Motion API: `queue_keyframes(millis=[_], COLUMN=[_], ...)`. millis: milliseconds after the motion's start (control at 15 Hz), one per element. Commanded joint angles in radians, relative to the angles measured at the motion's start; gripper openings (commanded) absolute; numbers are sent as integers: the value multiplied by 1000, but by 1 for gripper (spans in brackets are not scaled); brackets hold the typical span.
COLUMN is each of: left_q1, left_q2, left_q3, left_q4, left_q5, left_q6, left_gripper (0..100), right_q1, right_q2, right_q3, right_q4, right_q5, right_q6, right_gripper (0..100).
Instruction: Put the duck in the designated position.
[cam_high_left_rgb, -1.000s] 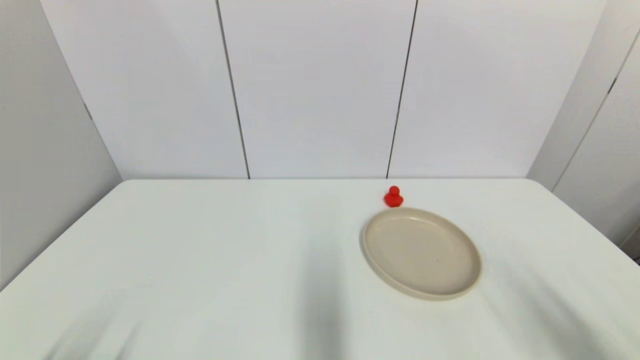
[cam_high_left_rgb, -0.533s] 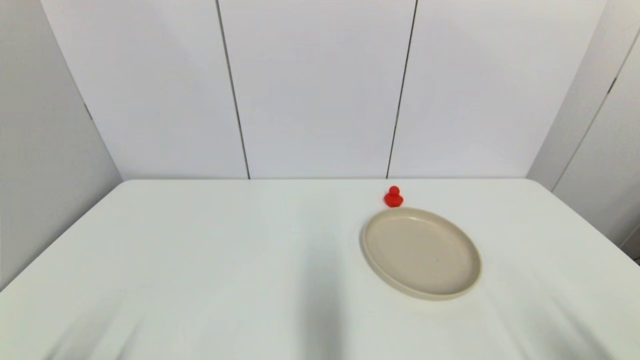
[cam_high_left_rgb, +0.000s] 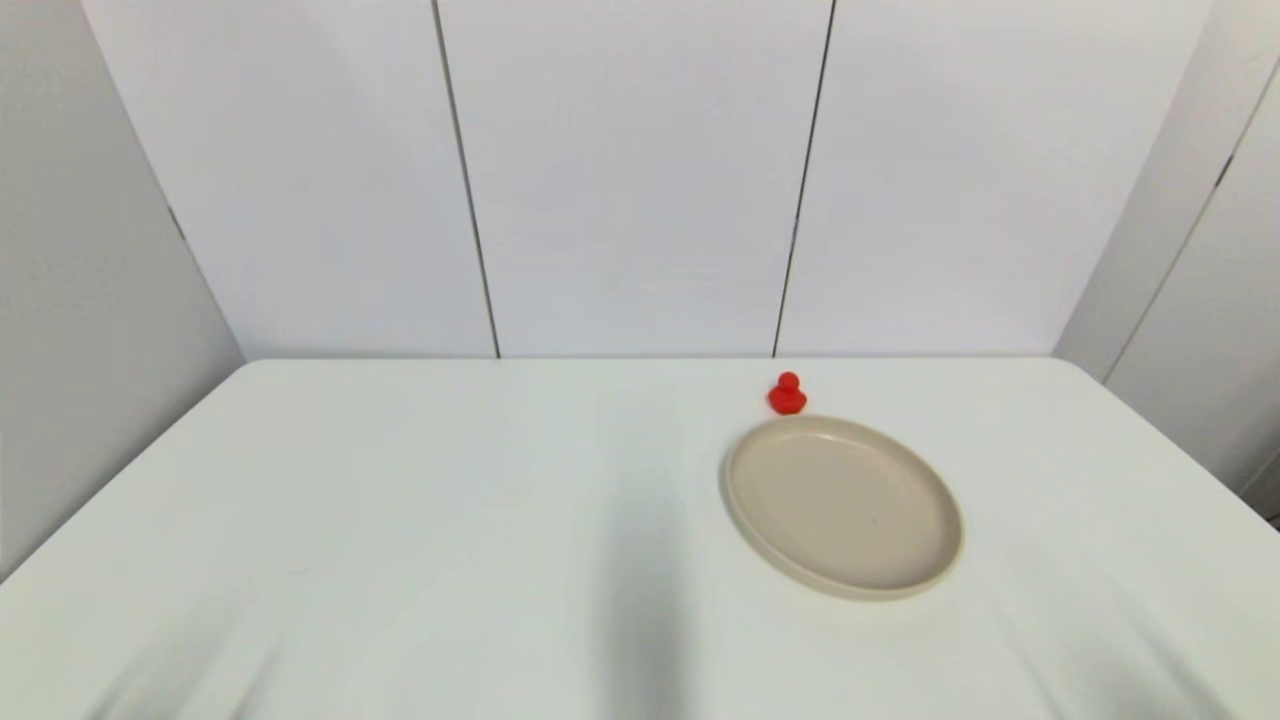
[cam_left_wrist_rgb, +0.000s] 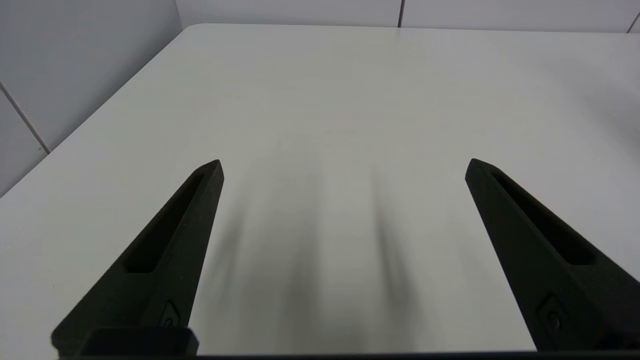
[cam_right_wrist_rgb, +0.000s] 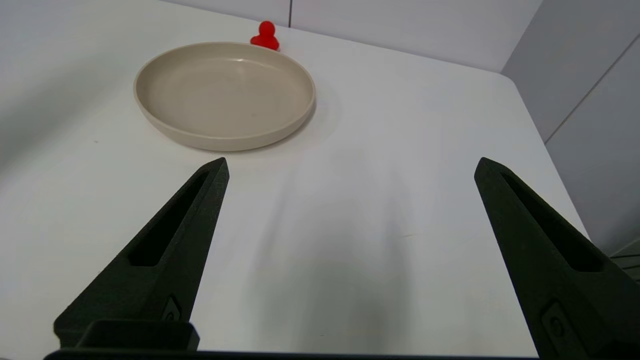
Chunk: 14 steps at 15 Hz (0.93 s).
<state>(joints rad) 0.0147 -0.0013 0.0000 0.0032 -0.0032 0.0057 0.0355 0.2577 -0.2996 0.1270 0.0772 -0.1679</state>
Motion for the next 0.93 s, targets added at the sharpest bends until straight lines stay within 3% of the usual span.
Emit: queue_keyframes(millis=[67, 467, 933], left_q1=[1, 1, 1], left_q2=[1, 1, 1], left_q3=[0, 0, 0], left_q4=[0, 0, 0], left_q5=[0, 0, 0], left_q6=[0, 0, 0], left_gripper=[100, 100, 100], right_q1=[-5, -22, -31], right_q2=[-37, -81, -218], right_q3=[114, 254, 263], right_q4=[-125, -153, -152], right_q5=[7, 15, 30], right_q6=[-2, -4, 18], right_gripper=[100, 100, 100])
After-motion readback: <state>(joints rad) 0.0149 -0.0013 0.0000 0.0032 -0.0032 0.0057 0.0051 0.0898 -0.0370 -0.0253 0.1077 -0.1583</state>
